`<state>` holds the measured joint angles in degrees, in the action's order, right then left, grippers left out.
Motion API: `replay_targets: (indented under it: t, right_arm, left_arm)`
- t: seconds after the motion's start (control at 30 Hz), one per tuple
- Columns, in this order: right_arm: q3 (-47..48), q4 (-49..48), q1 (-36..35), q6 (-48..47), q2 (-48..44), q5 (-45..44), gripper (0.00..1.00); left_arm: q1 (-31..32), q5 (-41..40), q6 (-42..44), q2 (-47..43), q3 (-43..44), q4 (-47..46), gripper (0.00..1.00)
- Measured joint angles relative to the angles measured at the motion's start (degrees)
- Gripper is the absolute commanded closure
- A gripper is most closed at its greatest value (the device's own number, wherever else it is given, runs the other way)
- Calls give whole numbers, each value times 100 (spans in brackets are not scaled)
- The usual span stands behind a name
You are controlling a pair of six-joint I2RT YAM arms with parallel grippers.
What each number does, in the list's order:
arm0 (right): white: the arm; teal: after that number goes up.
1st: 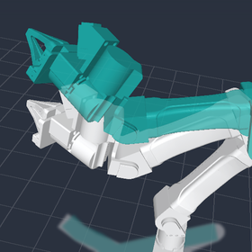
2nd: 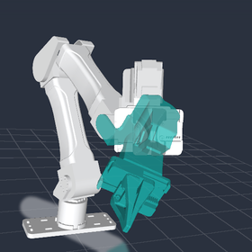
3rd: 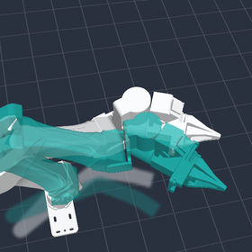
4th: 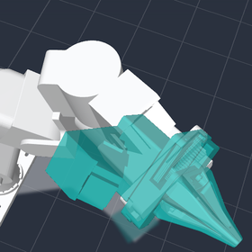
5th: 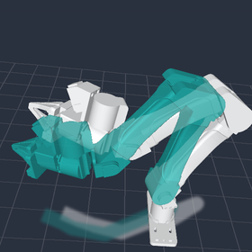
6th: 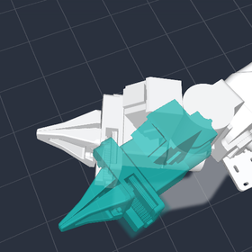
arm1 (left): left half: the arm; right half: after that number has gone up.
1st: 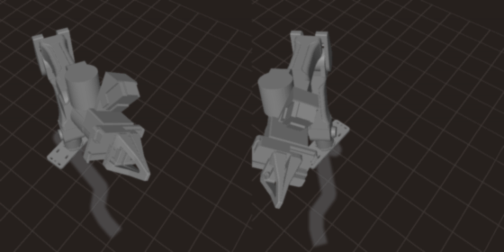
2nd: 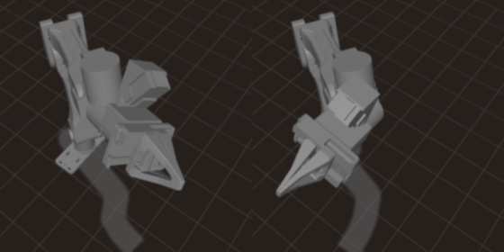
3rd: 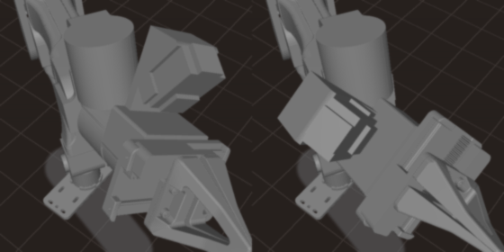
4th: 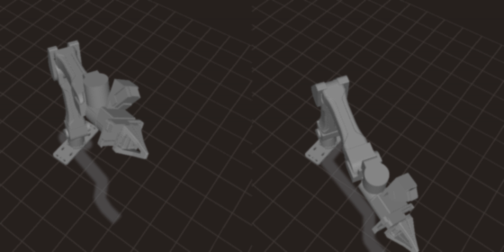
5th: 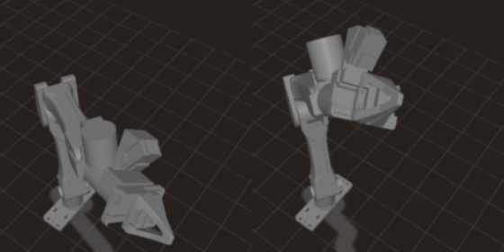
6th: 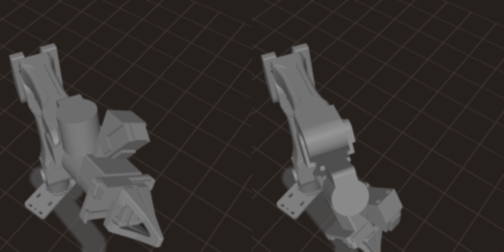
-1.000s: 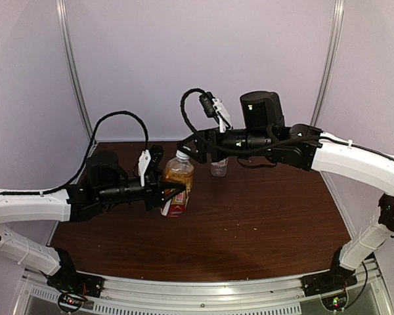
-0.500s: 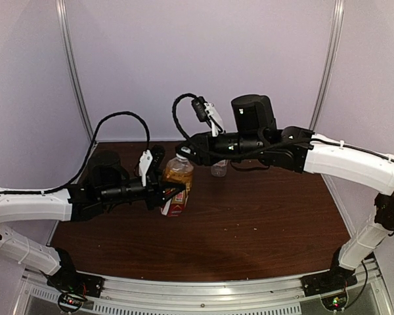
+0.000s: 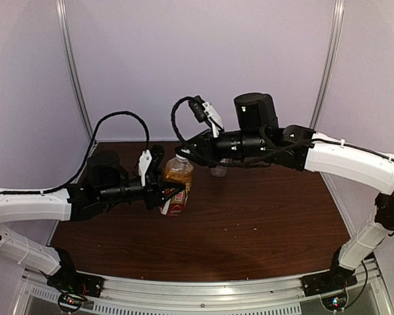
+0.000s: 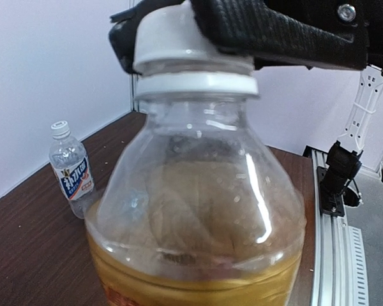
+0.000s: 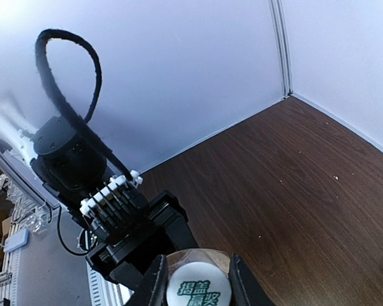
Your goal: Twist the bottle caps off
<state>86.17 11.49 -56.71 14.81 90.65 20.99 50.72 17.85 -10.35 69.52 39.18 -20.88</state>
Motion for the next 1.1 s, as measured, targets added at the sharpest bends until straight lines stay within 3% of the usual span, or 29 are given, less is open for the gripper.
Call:
replay_targets:
  t: [0.2, 0.4, 0.57, 0.63, 0.9, 1.1]
  right_arm:
    - [151, 398, 142, -1294, -76, 1261, 83]
    - [782, 1285, 105, -2555, -15, 2352, 82]
    - [922, 1567, 81, -3047, 46, 2830, 80]
    - [922, 1602, 81, -3095, 55, 2879, 74]
    - [782, 1397, 68, -2658, 39, 2339, 33]
    - [382, 1128, 68, -2039, -188, 1794, 23]
  left_arm:
    - [-55, 962, 42, -79, -7, -24, 64]
    - [-76, 2271, -208, -103, -44, -501, 65]
    - [-46, 2780, -352, -105, -111, -664, 65]
    - [-42, 2841, -376, -105, -131, -654, 65]
    - [-28, 2688, -367, -109, -136, -605, 65]
    - [2, 2293, -299, -105, -133, -581, 65]
